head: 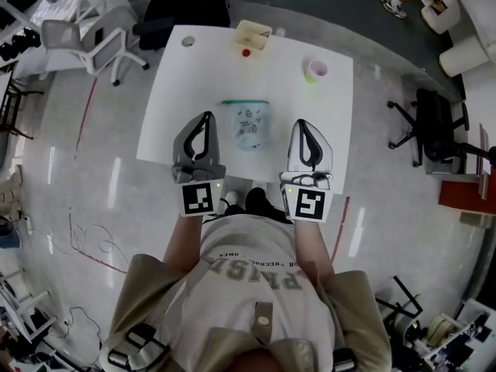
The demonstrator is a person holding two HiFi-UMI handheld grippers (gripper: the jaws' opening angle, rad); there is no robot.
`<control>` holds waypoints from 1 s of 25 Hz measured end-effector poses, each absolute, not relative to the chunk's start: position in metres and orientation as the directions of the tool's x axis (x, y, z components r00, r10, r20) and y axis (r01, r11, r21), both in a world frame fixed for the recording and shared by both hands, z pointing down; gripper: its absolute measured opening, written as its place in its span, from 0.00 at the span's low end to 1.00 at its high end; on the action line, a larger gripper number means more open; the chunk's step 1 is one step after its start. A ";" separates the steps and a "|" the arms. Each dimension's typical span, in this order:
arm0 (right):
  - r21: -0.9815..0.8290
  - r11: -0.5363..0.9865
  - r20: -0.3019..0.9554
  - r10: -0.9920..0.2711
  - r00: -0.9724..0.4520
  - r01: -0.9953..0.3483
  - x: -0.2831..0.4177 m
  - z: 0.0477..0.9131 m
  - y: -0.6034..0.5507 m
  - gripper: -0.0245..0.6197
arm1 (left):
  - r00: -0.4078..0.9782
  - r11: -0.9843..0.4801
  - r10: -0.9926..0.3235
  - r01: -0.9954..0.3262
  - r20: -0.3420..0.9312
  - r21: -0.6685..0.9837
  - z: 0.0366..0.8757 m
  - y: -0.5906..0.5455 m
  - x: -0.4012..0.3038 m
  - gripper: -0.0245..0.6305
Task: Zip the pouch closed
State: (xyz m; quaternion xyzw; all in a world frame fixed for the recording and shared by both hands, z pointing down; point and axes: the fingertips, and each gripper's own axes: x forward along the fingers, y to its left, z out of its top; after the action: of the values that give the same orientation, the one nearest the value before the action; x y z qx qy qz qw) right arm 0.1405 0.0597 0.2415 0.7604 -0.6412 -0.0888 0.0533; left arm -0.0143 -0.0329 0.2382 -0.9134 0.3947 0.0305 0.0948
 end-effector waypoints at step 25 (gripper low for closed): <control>0.222 -0.145 -0.103 -0.987 0.125 -0.964 0.116 0.217 0.043 0.04 | 0.699 -0.688 -0.689 -0.714 -0.191 -0.131 0.215 -0.040 -0.020 0.06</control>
State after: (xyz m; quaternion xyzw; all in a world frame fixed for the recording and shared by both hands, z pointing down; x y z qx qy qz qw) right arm 0.1160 0.0427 0.2166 0.7483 -0.6518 -0.1125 0.0504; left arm -0.0198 -0.0395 0.2150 -0.9164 0.3828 0.0635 0.0979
